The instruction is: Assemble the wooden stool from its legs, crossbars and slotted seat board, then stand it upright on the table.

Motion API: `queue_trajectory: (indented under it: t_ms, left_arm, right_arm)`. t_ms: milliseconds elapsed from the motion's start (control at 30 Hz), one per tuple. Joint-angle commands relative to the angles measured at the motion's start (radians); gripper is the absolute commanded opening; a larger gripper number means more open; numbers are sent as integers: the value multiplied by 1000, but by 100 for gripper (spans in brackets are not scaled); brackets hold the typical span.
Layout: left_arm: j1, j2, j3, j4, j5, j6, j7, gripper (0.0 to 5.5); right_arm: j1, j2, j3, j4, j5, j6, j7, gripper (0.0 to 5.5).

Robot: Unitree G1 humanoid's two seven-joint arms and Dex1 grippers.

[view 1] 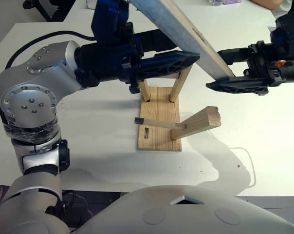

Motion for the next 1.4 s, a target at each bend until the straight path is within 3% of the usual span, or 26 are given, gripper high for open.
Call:
queue_trajectory:
  t_ms: [33,267,500,667,800,967,1133,1400]
  left_arm:
    - [5,-2,8,2,24,-14,5,203]
    - [79,135,124,3,64,-24,-95,203]
    - [121,275,263,114,152,-90,-264,203]
    - [339,392,311,150,290,-157,-491,203]
    - [494,450,318,239,476,-327,-663,203]
    - [623,417,356,210,486,-381,-755,203]
    - [749,314,301,82,493,-412,-712,203]
    - [833,278,232,45,610,-519,-699,203]
  right_arm:
    - [1,-9,1,28,-50,-19,0,314]
    - [-5,-38,-128,147,-74,-30,-46,314]
    - [164,-72,-334,124,-59,-12,-99,314]
    - [318,-70,-447,54,-52,0,-124,314]
    - [416,-62,-527,18,-45,8,-140,314]
    - [448,-58,-525,-5,-34,1,-154,314]
    - [367,-78,-433,44,-42,-18,-133,314]
    - [298,-108,-354,87,-60,-36,-85,314]
